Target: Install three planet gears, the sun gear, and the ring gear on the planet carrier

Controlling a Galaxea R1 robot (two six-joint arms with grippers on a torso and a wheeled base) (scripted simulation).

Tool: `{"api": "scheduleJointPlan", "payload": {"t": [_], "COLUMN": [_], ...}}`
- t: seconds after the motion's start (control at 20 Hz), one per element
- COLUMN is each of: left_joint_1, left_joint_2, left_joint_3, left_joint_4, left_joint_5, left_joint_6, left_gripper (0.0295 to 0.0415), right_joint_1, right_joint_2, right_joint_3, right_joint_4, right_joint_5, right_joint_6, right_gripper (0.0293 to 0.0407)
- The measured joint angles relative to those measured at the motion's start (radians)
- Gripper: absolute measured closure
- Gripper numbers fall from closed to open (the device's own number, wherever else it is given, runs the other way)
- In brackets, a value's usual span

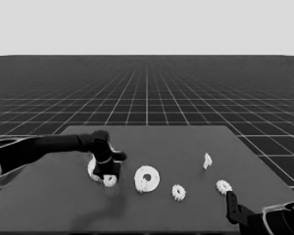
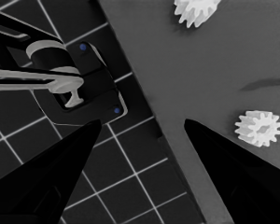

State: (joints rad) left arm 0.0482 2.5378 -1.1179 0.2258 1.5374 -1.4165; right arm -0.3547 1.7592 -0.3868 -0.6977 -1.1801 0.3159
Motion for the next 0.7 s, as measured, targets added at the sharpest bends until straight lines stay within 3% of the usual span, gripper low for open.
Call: {"api": "scheduleJointPlan", "payload": {"t": [0.3,0.45,0.7], "left_joint_1": [-0.029,-0.068,-0.07], "left_joint_2": [-0.001,0.398,0.518], "left_joint_3": [0.005,-0.522,-0.736], "left_joint_4": [-0.029,-0.073,-0.082], "left_joint_5": [0.003,-0.012,-0.025], "left_joint_6": [-0.004,0.121,0.217], "left_gripper": [0.0398,0.0398,0.0398], "right_joint_1": [0.0,0.0,0.0], "right_joint_2": [0.0,0.0,0.0], "right_joint_3": [0.0,0.0,0.0], "right_joint_4": [0.0,0.0,0.0], "right_joint_5": [0.0,0.0,0.0], "right_joint_6": [0.0,0.0,0.0], "right_gripper": [0.0315,0.0315,0.0315]}}
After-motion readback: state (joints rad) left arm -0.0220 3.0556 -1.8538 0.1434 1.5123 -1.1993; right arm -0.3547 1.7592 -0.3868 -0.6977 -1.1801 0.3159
